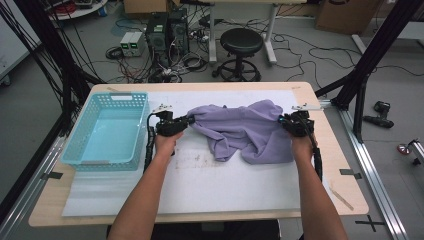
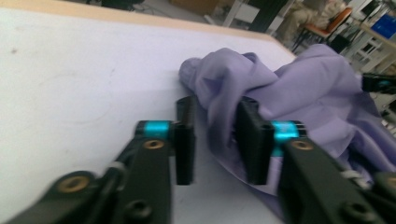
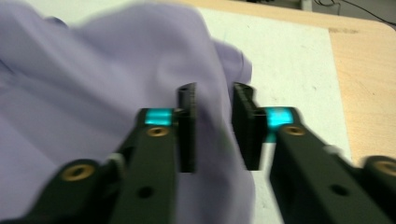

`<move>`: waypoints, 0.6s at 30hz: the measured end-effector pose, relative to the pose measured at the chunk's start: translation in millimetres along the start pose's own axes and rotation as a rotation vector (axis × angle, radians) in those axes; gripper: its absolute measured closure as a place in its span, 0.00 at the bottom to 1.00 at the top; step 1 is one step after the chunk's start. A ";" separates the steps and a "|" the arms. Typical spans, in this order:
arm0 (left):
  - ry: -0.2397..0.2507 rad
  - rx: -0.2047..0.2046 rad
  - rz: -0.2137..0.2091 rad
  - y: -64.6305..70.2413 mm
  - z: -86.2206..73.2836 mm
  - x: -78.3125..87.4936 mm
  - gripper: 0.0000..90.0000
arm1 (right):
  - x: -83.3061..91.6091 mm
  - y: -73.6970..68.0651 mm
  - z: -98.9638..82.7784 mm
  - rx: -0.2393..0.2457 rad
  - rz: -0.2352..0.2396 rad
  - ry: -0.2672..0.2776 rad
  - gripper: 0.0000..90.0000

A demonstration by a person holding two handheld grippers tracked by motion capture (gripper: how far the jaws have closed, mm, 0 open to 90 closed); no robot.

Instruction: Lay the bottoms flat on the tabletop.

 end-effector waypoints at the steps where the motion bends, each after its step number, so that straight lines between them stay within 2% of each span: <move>1: -0.007 -0.007 -0.001 0.0 -0.1 2.1 0.65 | 3.9 -0.2 -0.3 -0.003 0.009 0.014 0.73; 4: 0.002 -0.046 -0.010 4.9 -0.9 11.8 0.62 | 17.4 0.4 -5.1 -0.012 0.032 0.037 0.67; 7: -0.001 -0.061 -0.009 8.9 -6.8 24.2 0.58 | 32.9 -1.1 -13.3 -0.014 0.053 0.066 0.65; 11: 0.004 -0.080 -0.010 16.1 -15.3 39.7 0.58 | 51.9 -7.8 -27.5 0.009 0.078 0.085 0.63; 12: -0.010 -0.079 -0.013 18.1 -16.8 42.9 0.58 | 55.8 -10.5 -31.4 0.023 0.080 0.089 0.63; 14: 0.002 -0.093 -0.015 23.4 -19.7 49.4 0.56 | 63.7 -16.9 -40.5 0.041 0.108 0.092 0.63; 18: -0.015 -0.104 -0.065 38.4 -24.9 51.4 0.55 | 74.6 -26.3 -54.4 0.056 0.145 0.105 0.62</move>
Point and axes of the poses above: each handheld gripper's, and its own axes: x roughly backward along the jaws, z roughly out of its top, y roughly to its right, the point moved 5 cm from there along -x, roughly forward along the jaws, and after that the axes turned 5 degrees about -y, right-handed, at the moved point
